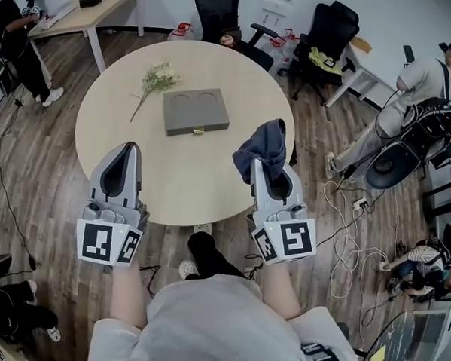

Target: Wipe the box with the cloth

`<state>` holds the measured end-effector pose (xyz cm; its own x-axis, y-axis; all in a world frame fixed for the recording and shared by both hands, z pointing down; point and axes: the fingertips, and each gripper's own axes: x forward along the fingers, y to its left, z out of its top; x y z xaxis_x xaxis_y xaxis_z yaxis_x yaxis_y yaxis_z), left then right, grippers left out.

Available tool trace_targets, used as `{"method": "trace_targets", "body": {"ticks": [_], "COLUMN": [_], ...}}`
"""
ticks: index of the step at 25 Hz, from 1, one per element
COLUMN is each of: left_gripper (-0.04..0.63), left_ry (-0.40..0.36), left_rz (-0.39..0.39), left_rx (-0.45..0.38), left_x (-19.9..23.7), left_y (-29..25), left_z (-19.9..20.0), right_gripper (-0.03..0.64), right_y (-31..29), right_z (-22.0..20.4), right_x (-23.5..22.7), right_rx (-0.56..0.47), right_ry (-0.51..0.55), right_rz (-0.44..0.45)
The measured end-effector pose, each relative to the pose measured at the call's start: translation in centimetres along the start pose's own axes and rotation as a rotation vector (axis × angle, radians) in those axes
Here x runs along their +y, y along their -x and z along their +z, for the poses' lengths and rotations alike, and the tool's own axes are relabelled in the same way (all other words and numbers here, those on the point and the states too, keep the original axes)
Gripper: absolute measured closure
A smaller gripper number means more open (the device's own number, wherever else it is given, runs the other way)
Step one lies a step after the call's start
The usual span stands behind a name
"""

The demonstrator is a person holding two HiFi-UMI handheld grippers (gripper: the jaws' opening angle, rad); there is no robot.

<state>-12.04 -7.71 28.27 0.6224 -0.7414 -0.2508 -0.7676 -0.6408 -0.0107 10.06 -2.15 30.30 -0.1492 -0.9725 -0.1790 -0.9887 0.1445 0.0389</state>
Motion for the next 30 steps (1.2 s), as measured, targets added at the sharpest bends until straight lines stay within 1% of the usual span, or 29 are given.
{"method": "trace_targets", "body": {"ticks": [8, 20, 26, 30], "left_gripper": [0.588, 0.588, 0.588, 0.588], "left_ry": [-0.012, -0.028, -0.029, -0.024], "left_rz": [0.029, 0.064, 0.085, 0.095], "left_rx": [-0.01, -0.017, 0.001, 0.021], "left_x": [3.4, 7.0, 8.3, 9.0], "left_y": [-4.7, -12.5, -14.9, -16.4], "left_z": [-0.4, -1.5, -2.7, -3.7], "right_gripper": [0.558, 0.558, 0.558, 0.558], "right_y": [-6.4, -15.5, -19.5, -22.5], "right_z": [-0.7, -1.5, -2.6, -4.0], "right_x": [-0.9, -4.3, -5.5, -6.2], "right_rx": [-0.006, -0.009, 0.011, 0.053], "right_ry": [-0.005, -0.01, -0.021, -0.055], "right_rz": [0.048, 0.108, 0.146, 0.177]}}
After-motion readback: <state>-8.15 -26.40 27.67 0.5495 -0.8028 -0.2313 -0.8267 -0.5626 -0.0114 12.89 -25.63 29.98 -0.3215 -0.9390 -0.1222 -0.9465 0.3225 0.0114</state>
